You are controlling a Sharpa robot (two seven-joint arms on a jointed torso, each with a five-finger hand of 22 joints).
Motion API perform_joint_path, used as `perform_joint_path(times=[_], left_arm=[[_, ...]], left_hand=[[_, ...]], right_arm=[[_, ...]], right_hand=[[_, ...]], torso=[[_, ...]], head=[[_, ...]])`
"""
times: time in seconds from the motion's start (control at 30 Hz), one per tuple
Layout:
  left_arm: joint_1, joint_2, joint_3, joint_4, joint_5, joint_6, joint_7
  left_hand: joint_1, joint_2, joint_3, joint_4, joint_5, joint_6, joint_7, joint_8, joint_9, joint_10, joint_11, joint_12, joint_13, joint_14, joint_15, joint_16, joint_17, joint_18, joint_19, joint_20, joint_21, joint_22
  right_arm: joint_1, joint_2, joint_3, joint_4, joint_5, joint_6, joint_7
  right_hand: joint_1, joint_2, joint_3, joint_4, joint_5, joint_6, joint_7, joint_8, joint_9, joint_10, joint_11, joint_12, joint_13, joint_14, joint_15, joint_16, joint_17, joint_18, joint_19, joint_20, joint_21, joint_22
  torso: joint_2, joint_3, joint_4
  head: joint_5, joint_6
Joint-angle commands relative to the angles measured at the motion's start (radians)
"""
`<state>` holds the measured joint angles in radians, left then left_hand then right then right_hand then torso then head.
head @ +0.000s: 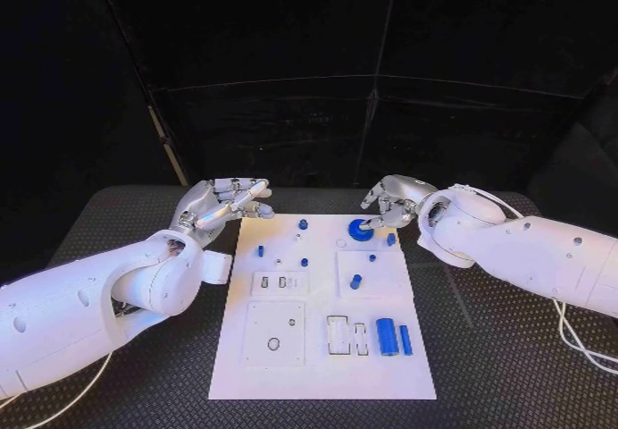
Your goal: Assemble the parts on the task board
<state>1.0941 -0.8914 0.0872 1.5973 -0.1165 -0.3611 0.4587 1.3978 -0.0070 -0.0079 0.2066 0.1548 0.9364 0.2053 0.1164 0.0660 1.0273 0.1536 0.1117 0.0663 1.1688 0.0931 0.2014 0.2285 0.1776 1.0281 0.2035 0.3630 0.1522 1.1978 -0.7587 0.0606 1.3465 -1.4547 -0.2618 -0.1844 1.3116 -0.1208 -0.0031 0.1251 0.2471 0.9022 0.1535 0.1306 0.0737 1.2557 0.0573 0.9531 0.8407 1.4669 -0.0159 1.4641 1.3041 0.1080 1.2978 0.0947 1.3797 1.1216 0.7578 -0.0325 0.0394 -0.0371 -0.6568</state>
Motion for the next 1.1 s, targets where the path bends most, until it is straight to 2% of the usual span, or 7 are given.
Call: perform_joint_path(times=[0.03, 0.17, 0.27, 0.37, 0.83, 1.0, 1.1], left_arm=[[0.001, 0.003, 0.001, -0.002, -0.004, 0.017, 0.004], [0.001, 0.005, 0.001, -0.005, -0.004, 0.018, 0.004], [0.001, 0.006, 0.001, -0.006, -0.004, 0.019, 0.004], [0.001, 0.006, 0.001, -0.008, -0.004, 0.019, 0.004], [0.001, 0.009, 0.001, -0.012, -0.004, 0.019, 0.004], [0.001, 0.01, 0.001, -0.013, -0.004, 0.018, 0.004], [0.001, 0.011, 0.001, -0.014, -0.004, 0.018, 0.004]], left_hand=[[0.007, 0.002, 0.001, -0.005, -0.004, 0.001, 0.005, -0.004, -0.001, 0.0, 0.005, -0.007, -0.001, 0.001, 0.006, -0.004, 0.001, 0.004, 0.006, 0.0, -0.001, -0.001], [0.007, 0.003, 0.001, -0.005, -0.004, 0.002, 0.005, -0.005, -0.001, 0.001, 0.004, -0.007, -0.001, 0.002, 0.006, -0.004, 0.002, 0.004, 0.006, 0.0, -0.001, -0.001], [0.007, 0.003, 0.001, -0.005, -0.004, 0.002, 0.005, -0.005, -0.001, 0.001, 0.004, -0.007, -0.001, 0.002, 0.006, -0.004, 0.002, 0.004, 0.006, 0.0, -0.001, -0.001], [0.007, 0.003, 0.001, -0.005, -0.004, 0.002, 0.005, -0.005, -0.001, 0.001, 0.004, -0.007, -0.001, 0.002, 0.006, -0.004, 0.002, 0.004, 0.006, 0.0, -0.001, -0.001], [0.006, 0.003, 0.0, -0.005, -0.004, 0.003, 0.004, -0.005, -0.001, 0.001, 0.004, -0.008, -0.001, 0.002, 0.006, -0.005, 0.003, 0.004, 0.006, 0.0, -0.001, -0.002], [0.006, 0.003, 0.0, -0.005, -0.004, 0.002, 0.004, -0.006, -0.001, 0.001, 0.004, -0.008, -0.001, 0.002, 0.006, -0.006, 0.003, 0.004, 0.006, 0.0, -0.001, -0.002], [0.006, 0.003, 0.0, -0.005, -0.004, 0.002, 0.004, -0.006, -0.001, 0.001, 0.004, -0.008, -0.001, 0.002, 0.006, -0.006, 0.003, 0.004, 0.006, 0.0, -0.001, -0.002]], right_arm=[[0.001, 0.005, 0.001, -0.004, 0.061, 0.054, -0.045], [0.001, 0.02, 0.001, -0.02, 0.051, 0.078, -0.053], [0.001, 0.03, 0.001, -0.031, 0.039, 0.096, -0.057], [0.001, 0.038, 0.001, -0.04, 0.024, 0.115, -0.06], [-0.001, 0.064, 0.0, -0.068, -0.013, 0.158, -0.062], [-0.001, 0.074, 0.0, -0.077, -0.049, 0.167, -0.062], [-0.002, 0.08, 0.0, -0.081, -0.067, 0.17, -0.063]], right_hand=[[0.016, -0.001, -0.02, 0.031, 0.003, -0.015, 0.002, 0.005, -0.003, 0.011, 0.008, 0.064, 0.074, 0.066, 0.006, 0.016, 0.052, -0.018, 0.0, 0.006, 0.006, 0.006], [0.051, -0.001, -0.039, 0.074, 0.003, -0.031, 0.007, 0.017, -0.003, 0.013, 0.014, 0.116, 0.135, 0.069, 0.012, 0.029, 0.077, -0.018, -0.001, 0.011, 0.009, 0.01], [0.062, -0.002, -0.044, 0.084, 0.005, -0.037, 0.008, 0.02, -0.003, 0.022, 0.015, 0.141, 0.165, 0.071, 0.013, 0.035, 0.092, -0.018, -0.002, 0.012, 0.009, 0.01], [0.077, 0.0, -0.047, 0.092, 0.007, -0.041, 0.009, 0.025, -0.003, 0.035, 0.016, 0.173, 0.2, 0.075, 0.015, 0.043, 0.11, -0.017, -0.004, 0.014, 0.009, 0.007], [0.111, 0.013, -0.046, 0.092, 0.021, -0.037, 0.008, 0.041, -0.001, 0.042, 0.016, 0.207, 0.24, 0.076, 0.015, 0.049, 0.12, -0.017, -0.005, 0.015, 0.009, 0.008], [0.136, 0.024, -0.041, 0.081, 0.061, -0.032, 0.006, 0.05, 0.0, 0.044, 0.014, 0.221, 0.258, 0.075, 0.014, 0.049, 0.12, -0.017, -0.005, 0.014, 0.009, 0.009], [0.146, 0.03, -0.038, 0.075, 0.067, -0.028, 0.005, 0.055, 0.0, 0.048, 0.013, 0.229, 0.267, 0.075, 0.013, 0.05, 0.123, -0.017, -0.005, 0.013, 0.01, 0.009]], torso=[[0.001, 0.0005, 0.0002], [0.001, 0.0, 0.0016], [0.001, -0.0011, 0.0031], [0.001, -0.0009, 0.0015], [0.001, -0.0002, 0.0013], [0.001, -0.0006, 0.0011], [0.002, -0.0008, 0.0007]], head=[[-0.002, -0.001], [-0.004, -0.002], [-0.006, -0.004], [-0.005, -0.007], [-0.005, -0.014], [-0.004, -0.017], [-0.004, -0.018]])
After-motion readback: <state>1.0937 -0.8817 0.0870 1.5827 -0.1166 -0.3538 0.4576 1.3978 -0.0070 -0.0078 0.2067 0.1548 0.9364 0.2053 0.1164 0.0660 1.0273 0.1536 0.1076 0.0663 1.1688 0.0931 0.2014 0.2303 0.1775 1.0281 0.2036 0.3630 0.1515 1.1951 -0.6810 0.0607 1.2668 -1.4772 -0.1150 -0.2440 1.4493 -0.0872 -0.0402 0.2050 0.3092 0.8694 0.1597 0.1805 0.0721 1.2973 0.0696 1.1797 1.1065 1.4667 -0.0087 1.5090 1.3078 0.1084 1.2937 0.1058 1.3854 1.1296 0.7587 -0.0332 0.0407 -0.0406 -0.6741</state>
